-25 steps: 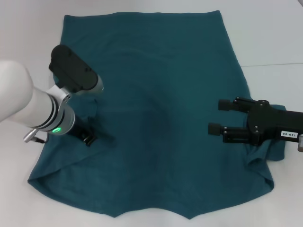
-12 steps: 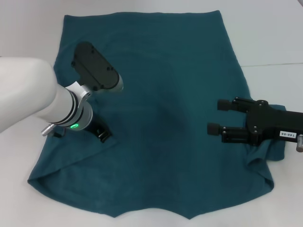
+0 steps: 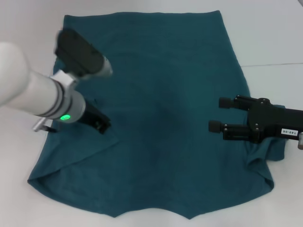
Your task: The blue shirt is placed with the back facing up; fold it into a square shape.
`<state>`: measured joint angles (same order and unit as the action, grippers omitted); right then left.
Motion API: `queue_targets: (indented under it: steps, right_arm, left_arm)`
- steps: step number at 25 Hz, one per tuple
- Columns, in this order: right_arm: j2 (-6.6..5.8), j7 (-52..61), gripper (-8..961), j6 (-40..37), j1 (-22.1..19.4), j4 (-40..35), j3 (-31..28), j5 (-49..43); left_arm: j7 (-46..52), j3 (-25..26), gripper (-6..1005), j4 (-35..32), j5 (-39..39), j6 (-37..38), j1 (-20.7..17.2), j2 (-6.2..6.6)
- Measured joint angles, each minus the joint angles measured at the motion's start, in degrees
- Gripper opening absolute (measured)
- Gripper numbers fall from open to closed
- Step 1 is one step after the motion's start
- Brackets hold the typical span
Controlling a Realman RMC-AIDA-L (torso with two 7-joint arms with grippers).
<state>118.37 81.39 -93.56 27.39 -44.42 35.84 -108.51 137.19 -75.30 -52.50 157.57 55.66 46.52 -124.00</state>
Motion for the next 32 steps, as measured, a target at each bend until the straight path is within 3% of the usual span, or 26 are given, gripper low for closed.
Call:
queue_targets:
  steps: [1, 4, 8, 14, 20, 27, 32]
  right_arm:
    - [-0.07, 0.10, 911, 0.02, 0.06, -0.02, 0.00, 0.00]
    - [-0.29, 0.21, 911, 0.11, 0.35, -0.08, 0.00, 0.00]
    - [-0.39, 0.47, 911, 0.20, 1.29, -0.18, 0.02, 0.04]
    - [-0.06, 3.24, 912, 1.57, 2.75, -2.75, 0.79, -0.03]
    - [0.28, 7.27, 912, 1.65, 3.84, -6.36, 1.27, -0.04]
    - [-0.23, 16.46, 912, 1.69, 4.95, -12.12, 5.27, -1.05]
    - [-0.16, 24.95, 912, 1.66, 6.83, -18.21, 6.27, -7.69]
  left_arm:
    - [0.00, 0.00, 67, 0.00, 0.00, 0.00, 0.00, 0.00]
    - [0.06, 2.84, 74, -12.43, -1.89, 8.67, -6.31, -0.02]
    - [0.33, 5.19, 83, -16.79, -3.07, 12.51, -9.13, -0.16]
    - [-1.67, 12.35, 96, -17.77, -8.30, 15.97, -12.07, 0.01]
    - [-3.62, 23.35, 110, -18.18, -13.85, 22.09, -14.16, 0.10]
    - [-3.41, 31.81, 371, -20.84, -14.09, 33.09, -15.61, 0.20]
    - [-0.68, 32.75, 581, -24.39, -12.10, 36.77, -17.76, 0.75]
